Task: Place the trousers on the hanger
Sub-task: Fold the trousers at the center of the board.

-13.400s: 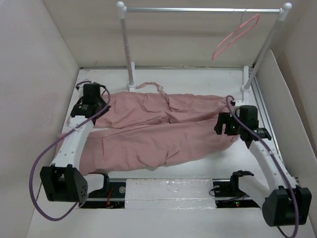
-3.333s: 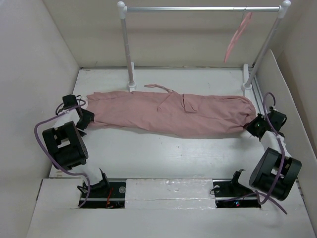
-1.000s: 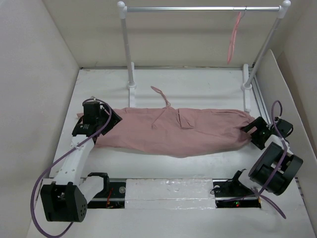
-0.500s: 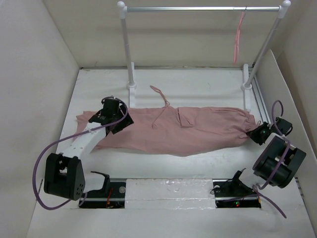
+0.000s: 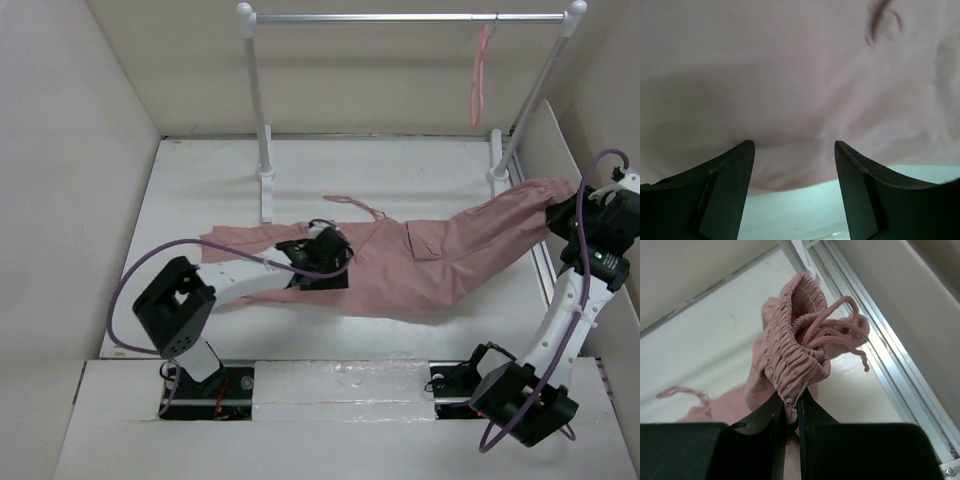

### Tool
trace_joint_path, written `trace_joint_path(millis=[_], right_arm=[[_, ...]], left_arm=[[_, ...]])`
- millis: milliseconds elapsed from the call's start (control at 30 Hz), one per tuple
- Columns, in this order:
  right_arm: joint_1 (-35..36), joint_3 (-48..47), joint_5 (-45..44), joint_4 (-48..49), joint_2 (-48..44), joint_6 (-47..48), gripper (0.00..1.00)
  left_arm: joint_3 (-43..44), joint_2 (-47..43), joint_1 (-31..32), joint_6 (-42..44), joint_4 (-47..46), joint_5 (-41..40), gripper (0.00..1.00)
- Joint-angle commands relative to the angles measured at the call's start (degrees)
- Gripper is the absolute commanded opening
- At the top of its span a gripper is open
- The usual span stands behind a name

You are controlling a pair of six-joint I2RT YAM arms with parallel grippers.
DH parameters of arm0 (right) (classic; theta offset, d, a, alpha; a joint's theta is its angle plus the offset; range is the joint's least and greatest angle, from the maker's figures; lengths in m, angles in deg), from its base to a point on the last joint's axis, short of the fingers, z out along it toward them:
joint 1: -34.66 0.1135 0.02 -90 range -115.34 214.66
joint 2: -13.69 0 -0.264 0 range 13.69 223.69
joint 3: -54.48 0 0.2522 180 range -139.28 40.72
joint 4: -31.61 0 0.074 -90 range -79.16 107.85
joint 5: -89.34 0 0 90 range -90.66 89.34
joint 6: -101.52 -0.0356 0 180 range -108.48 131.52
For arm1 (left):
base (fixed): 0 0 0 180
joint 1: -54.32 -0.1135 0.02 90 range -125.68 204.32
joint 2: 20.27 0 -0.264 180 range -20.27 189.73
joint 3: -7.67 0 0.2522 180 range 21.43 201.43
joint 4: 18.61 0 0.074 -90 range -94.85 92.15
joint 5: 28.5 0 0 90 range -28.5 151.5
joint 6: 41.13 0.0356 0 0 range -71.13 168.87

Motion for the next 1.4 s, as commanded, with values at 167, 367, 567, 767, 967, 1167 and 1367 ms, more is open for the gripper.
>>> trace_joint_path(millis=[167,367,567,767,967,1167,1367], right_arm=[[9.3,-15.39,5.16,-7.78,-0.97,4.75,0.0],[27.31,-10.39,0.69,-3.57,-6.85,-0.43,0.0],[54.1,-6.87,-12.65,6.18,-5.99,-11.06,0.0],[82.33,-15.98,-35.09,13.57,7.44,-14.41,0.0],[95.43,-31.61,-35.8,21.48,33.86,-15.03,0.0],[102.3,-45.61,-31.85,23.6,53.64,-14.59,0.19],[105.2,-49.24,-18.58,21.06,65.82,-15.65,0.79]], left_arm=[[18.83,13.94,13.84,-8.3,1.34,-1.59,0.61],[20.42,11.42,13.77,-8.75,3.35,-3.07,0.61],[15.25,-10.28,0.86,-3.92,7.75,-5.72,0.61],[18.66,-26.29,-18.12,3.64,15.21,-2.99,0.61],[24.45,-32.8,-28.33,7.6,18.73,-4.82,0.62],[28.86,-34.83,-28.34,8.04,19.53,-10.1,0.64],[29.31,-35.53,-28.34,8.39,21.38,-13.88,0.64]])
